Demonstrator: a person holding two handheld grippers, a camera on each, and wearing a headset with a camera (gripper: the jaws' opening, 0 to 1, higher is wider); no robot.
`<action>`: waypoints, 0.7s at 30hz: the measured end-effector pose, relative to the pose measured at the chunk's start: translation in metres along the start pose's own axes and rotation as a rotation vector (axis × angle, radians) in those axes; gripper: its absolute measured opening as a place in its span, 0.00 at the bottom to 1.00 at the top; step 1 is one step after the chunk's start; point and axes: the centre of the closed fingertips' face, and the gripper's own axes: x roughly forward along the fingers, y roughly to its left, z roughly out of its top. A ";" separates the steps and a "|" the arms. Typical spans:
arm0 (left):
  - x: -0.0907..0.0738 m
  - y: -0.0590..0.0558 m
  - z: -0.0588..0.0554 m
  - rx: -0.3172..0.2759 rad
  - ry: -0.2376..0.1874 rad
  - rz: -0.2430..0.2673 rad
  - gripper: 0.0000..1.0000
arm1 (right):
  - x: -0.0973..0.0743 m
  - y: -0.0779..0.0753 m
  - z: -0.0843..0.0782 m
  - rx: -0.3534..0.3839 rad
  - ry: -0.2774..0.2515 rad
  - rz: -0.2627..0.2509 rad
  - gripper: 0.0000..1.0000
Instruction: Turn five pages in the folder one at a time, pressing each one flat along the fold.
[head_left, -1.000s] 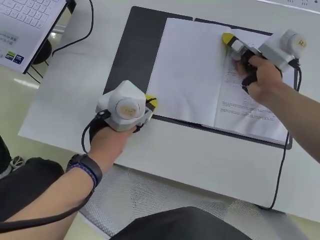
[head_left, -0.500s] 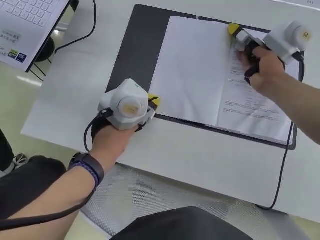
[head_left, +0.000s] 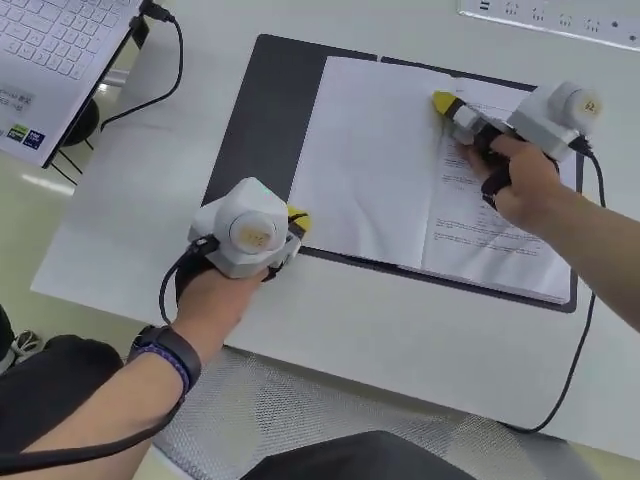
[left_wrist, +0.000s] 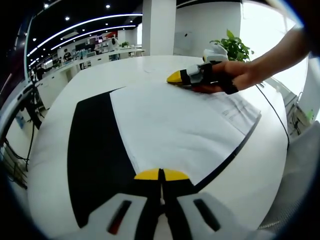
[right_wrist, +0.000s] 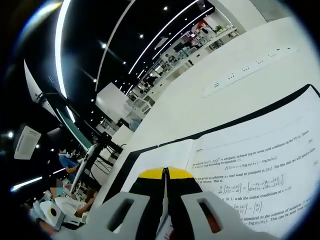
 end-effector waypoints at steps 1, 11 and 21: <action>0.000 0.000 0.000 0.001 0.000 -0.001 0.00 | -0.002 0.001 -0.002 0.000 0.001 0.001 0.00; 0.000 -0.001 0.000 0.001 0.001 -0.004 0.00 | -0.017 0.013 -0.017 0.004 0.014 0.015 0.00; 0.000 -0.001 0.000 0.030 0.009 -0.027 0.00 | -0.040 0.033 -0.040 -0.015 0.046 0.049 0.00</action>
